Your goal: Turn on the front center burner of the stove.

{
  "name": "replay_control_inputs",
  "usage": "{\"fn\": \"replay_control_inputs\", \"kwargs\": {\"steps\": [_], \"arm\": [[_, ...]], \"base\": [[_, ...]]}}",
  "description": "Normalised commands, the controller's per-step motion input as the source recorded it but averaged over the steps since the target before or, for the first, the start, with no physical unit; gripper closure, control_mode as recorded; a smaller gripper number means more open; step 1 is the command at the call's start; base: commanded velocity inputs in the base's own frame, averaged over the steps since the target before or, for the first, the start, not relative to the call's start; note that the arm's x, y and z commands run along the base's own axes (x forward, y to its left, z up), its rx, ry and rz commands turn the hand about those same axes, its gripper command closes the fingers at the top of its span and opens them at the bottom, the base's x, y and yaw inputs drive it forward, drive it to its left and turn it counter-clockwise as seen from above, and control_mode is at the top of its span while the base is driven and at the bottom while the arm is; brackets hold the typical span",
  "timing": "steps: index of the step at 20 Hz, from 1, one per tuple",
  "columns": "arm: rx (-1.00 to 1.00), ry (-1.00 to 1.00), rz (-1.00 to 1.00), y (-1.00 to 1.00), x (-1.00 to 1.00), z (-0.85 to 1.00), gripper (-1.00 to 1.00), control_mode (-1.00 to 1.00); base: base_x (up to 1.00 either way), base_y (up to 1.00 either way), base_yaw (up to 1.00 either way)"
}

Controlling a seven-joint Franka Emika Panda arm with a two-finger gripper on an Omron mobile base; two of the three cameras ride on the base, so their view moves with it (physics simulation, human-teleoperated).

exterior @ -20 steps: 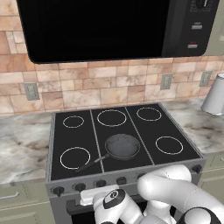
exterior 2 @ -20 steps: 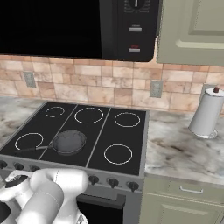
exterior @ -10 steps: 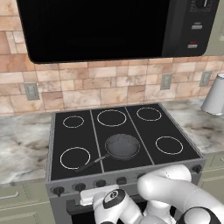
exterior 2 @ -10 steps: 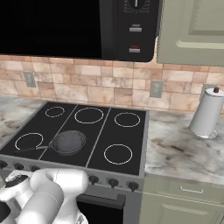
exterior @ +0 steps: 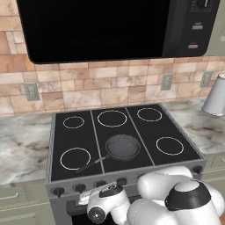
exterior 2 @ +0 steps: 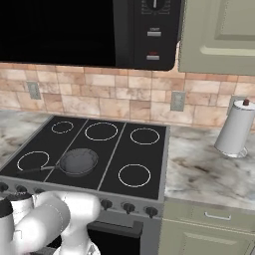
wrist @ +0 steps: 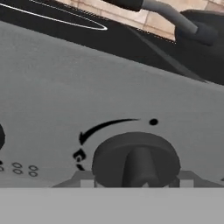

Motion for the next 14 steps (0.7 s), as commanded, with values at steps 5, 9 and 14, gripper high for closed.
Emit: {"fn": "replay_control_inputs", "kwargs": {"steps": [5, 9, 14], "arm": [[-0.44, 0.05, 0.00, 0.38, 0.00, -0.04, 1.00, -1.00], [-0.37, -0.03, 0.00, 0.40, 0.02, 0.00, 1.00, -1.00], [-0.36, 0.00, 0.00, 0.34, 0.01, 0.00, 1.00, -1.00]], "base": [[0.00, 0.00, 0.00], [0.00, 0.00, 0.00], [0.00, 0.00, 0.00]]}}
